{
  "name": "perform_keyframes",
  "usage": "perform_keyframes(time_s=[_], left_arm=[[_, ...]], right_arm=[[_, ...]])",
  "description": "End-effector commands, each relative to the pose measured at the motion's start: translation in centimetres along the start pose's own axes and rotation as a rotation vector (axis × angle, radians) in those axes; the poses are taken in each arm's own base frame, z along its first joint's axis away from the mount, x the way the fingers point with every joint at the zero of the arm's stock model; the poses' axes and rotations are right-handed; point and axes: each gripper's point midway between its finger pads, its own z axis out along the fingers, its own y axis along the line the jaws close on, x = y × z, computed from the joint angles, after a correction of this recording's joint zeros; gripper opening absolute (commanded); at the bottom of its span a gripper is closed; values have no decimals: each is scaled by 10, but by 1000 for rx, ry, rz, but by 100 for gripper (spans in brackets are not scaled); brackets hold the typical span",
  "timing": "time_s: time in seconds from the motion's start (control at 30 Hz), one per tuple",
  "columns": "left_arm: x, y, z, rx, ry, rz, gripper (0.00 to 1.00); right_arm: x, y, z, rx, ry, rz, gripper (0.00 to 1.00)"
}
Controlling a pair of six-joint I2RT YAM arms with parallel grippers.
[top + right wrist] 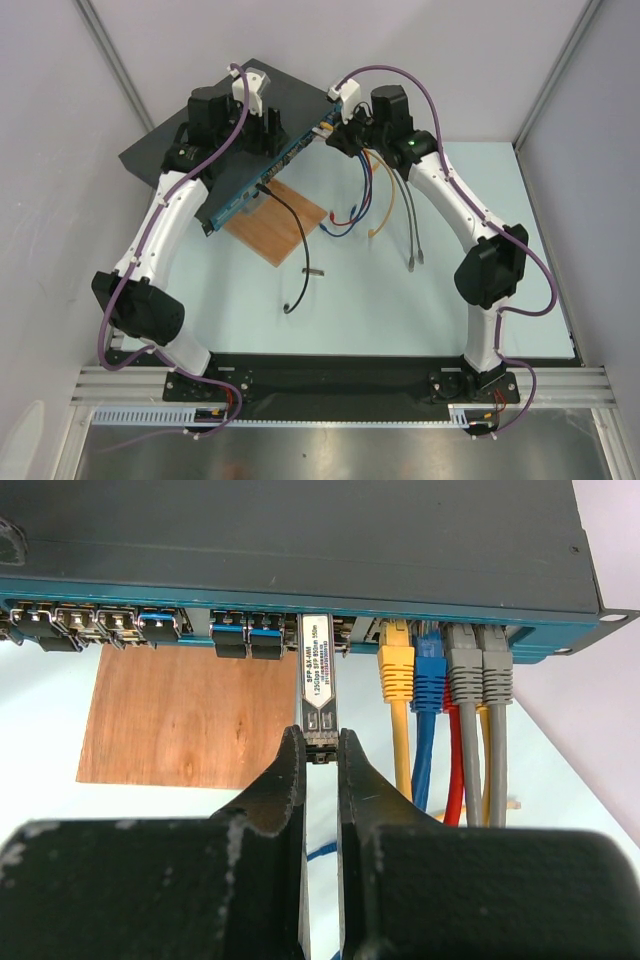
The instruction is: Insert the plug into the switch port
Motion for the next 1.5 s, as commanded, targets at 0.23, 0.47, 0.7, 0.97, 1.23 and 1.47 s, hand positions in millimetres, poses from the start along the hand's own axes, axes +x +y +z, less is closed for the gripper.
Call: perform_keyframes(time_s=[0.23,0.47,0.7,0.97,1.23,1.47], left_arm=[[-21,-2,-1,16,-56,-5,71],[-21,-4,1,25,-56,-12,70],[-21,-3,1,26,-57,-14,71],[-21,-4,1,29,-58,-13,71],[-20,-5,1,33,-51,-14,71],[-18,-5,0,35,-47,-10,70]], right_arm=[[-4,7,-1,-10,-24,11,0],[-13,10,0,-11,-47,10,0],[-38,10,-2,-14,-106,3,0],[-42,5,0,0,-126,11,0],[-39,4,9,-10,-136,23,0],[-39,13,18,-67,-149,53,0]])
